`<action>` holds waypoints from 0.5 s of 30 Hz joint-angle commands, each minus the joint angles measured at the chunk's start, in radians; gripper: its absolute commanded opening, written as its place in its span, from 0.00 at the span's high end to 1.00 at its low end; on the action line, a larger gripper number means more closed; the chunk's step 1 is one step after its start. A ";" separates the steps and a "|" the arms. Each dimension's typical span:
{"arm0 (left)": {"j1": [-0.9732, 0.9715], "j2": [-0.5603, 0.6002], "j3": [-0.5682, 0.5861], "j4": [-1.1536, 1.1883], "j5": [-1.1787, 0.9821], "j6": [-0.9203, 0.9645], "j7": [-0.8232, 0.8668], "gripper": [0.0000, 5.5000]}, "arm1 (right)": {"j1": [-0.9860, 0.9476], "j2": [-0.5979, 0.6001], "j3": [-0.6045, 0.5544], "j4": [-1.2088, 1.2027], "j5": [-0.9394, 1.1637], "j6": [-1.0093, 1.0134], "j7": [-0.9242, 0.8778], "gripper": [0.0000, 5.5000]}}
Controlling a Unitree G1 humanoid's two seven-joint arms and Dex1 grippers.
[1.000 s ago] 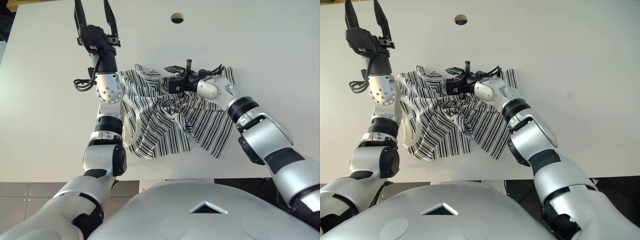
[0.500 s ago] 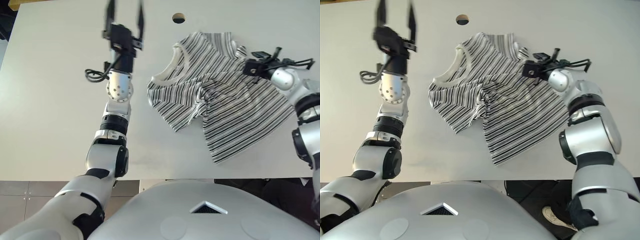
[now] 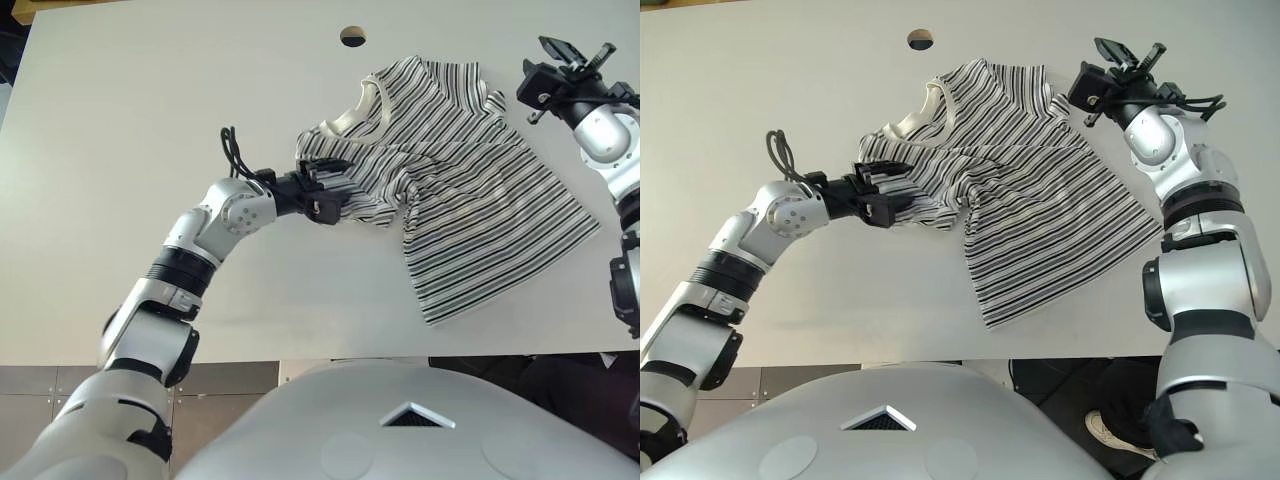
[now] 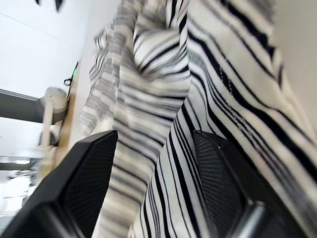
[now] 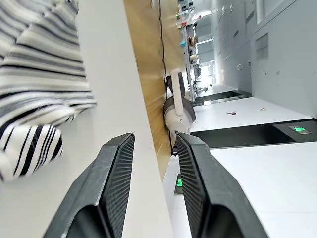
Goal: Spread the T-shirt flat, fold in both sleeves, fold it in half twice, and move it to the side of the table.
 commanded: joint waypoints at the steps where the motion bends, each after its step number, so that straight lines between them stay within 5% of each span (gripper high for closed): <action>1: 0.060 0.288 -0.110 0.165 0.337 0.187 -0.016 0.48 | -0.020 0.030 -0.018 -0.072 0.020 -0.027 -0.002 0.71; 6: -0.066 0.365 -0.119 0.228 0.433 0.215 0.076 0.48 | -0.018 0.077 -0.012 -0.087 0.020 -0.032 -0.001 0.71; 15: -0.226 0.359 -0.057 0.125 0.456 0.111 0.470 0.48 | -0.066 0.368 0.021 -0.026 0.043 -0.074 0.010 0.71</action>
